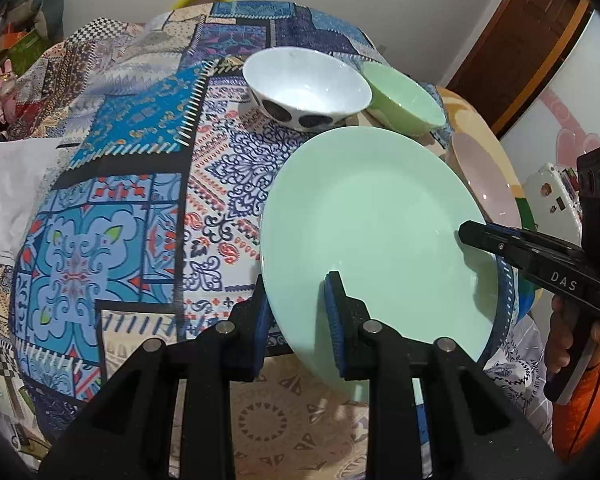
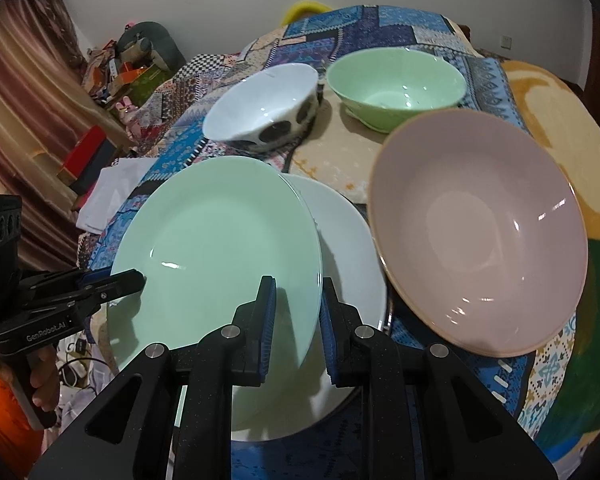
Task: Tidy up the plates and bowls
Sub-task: 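Lower the pale green plate onto the white plate stack and open the left tool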
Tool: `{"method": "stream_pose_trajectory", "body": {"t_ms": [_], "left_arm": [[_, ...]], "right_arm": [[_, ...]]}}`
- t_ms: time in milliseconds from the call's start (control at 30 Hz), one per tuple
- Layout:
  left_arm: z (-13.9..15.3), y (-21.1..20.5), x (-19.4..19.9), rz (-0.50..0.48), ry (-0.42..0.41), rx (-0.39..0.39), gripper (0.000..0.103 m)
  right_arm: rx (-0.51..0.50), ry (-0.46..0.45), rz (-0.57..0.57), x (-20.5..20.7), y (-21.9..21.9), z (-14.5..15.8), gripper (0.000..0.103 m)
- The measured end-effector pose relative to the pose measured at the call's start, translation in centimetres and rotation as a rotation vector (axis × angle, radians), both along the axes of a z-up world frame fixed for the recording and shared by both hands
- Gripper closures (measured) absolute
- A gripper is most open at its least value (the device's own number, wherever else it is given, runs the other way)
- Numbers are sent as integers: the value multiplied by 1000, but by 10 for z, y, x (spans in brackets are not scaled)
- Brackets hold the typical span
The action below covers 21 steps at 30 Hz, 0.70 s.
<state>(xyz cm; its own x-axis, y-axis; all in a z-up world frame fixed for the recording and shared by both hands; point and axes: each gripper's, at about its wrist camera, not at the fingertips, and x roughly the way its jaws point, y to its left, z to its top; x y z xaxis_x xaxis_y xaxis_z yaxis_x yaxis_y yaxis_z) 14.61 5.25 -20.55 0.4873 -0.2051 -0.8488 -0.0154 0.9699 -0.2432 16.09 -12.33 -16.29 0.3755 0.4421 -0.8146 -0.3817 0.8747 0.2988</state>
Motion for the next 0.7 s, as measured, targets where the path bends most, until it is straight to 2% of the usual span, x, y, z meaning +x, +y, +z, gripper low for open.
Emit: {"method": "stream_pose_trajectory", "body": {"t_ms": [267,700], "left_arm": [[-11,-10,10,-18,28,12,77],[-22,-19,19,-26,50,78,77]], "right_arm": [[1,11,-10,1,-8,-6,84],[23,13,-23,1,-17,-8,84]]}}
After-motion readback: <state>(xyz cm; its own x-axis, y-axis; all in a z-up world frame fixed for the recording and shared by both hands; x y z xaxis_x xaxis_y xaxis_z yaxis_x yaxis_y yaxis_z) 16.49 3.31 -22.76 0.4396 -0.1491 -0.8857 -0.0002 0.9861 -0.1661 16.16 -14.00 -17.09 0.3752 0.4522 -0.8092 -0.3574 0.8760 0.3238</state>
